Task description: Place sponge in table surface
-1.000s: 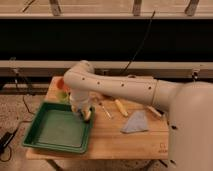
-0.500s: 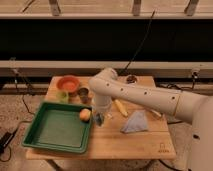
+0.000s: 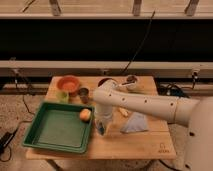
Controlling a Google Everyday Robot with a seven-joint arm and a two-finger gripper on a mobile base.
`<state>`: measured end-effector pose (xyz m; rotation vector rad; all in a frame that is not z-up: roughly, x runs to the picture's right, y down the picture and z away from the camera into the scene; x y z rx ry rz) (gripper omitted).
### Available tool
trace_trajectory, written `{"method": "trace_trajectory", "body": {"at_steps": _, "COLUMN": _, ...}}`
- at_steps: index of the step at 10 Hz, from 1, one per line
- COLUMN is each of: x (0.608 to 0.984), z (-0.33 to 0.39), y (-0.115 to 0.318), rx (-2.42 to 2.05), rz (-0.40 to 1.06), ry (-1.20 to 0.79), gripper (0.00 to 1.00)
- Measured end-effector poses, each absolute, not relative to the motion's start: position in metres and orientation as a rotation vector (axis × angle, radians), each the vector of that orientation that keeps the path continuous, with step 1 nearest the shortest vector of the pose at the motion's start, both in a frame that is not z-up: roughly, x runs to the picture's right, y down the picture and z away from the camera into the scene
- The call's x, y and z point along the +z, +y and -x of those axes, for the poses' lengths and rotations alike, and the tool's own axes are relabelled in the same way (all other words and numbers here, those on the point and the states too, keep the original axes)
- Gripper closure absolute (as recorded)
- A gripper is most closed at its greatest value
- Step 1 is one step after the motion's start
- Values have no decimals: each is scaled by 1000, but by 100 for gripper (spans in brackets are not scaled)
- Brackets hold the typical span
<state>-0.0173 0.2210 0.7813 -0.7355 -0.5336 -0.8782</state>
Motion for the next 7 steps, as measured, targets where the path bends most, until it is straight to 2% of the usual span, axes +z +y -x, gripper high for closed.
{"method": "trace_trajectory", "body": {"at_steps": 2, "x": 785, "z": 9, "y": 228, "rx": -851, "rz": 754, "ry": -522, "gripper": 41}}
{"method": "trace_trajectory", "body": {"at_steps": 3, "x": 787, "z": 6, "y": 230, "rx": -843, "rz": 759, "ry": -516, "gripper": 34}}
{"method": "trace_trajectory", "body": {"at_steps": 4, "x": 790, "z": 3, "y": 233, "rx": -832, "rz": 765, "ry": -504, "gripper": 30}}
{"method": "trace_trajectory", "body": {"at_steps": 7, "x": 794, "z": -1, "y": 233, "rx": -821, "rz": 766, "ry": -476, "gripper": 30}}
